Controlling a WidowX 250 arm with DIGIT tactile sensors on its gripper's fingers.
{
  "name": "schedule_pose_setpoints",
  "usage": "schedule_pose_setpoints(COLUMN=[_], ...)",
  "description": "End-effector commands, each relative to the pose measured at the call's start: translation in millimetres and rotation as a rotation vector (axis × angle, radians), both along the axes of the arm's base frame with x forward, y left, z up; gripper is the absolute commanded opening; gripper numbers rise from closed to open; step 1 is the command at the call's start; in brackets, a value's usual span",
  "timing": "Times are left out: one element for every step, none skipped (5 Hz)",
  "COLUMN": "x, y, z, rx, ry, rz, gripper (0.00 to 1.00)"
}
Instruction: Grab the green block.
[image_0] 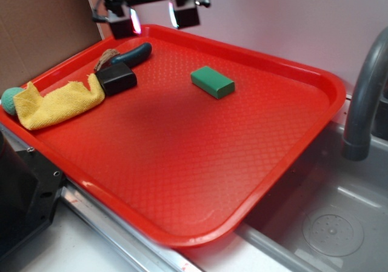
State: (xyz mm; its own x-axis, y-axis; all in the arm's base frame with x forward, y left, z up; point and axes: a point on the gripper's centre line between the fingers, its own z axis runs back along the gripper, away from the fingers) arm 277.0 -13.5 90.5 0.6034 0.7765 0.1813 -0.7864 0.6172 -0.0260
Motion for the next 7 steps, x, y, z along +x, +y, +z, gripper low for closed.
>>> schedule_pose_setpoints(x=[30,31,33,34,33,24,15], y=[0,-2,-6,-8,-11,-18,-21], z=[-40,-64,-61,-61,-59,-58,-52], rx=[-0.134,-0.166,-0.164,-0.163,-0.132,-0.124,-0.102], ry=[0.007,0.076,0.088,0.090,0.096,0.082,0.066], rz=[0.075,0.111,0.146,0.134,0.107,0.090,0.067], gripper=[1.00,1.00,1.00,1.00,0.00,0.00,0.00])
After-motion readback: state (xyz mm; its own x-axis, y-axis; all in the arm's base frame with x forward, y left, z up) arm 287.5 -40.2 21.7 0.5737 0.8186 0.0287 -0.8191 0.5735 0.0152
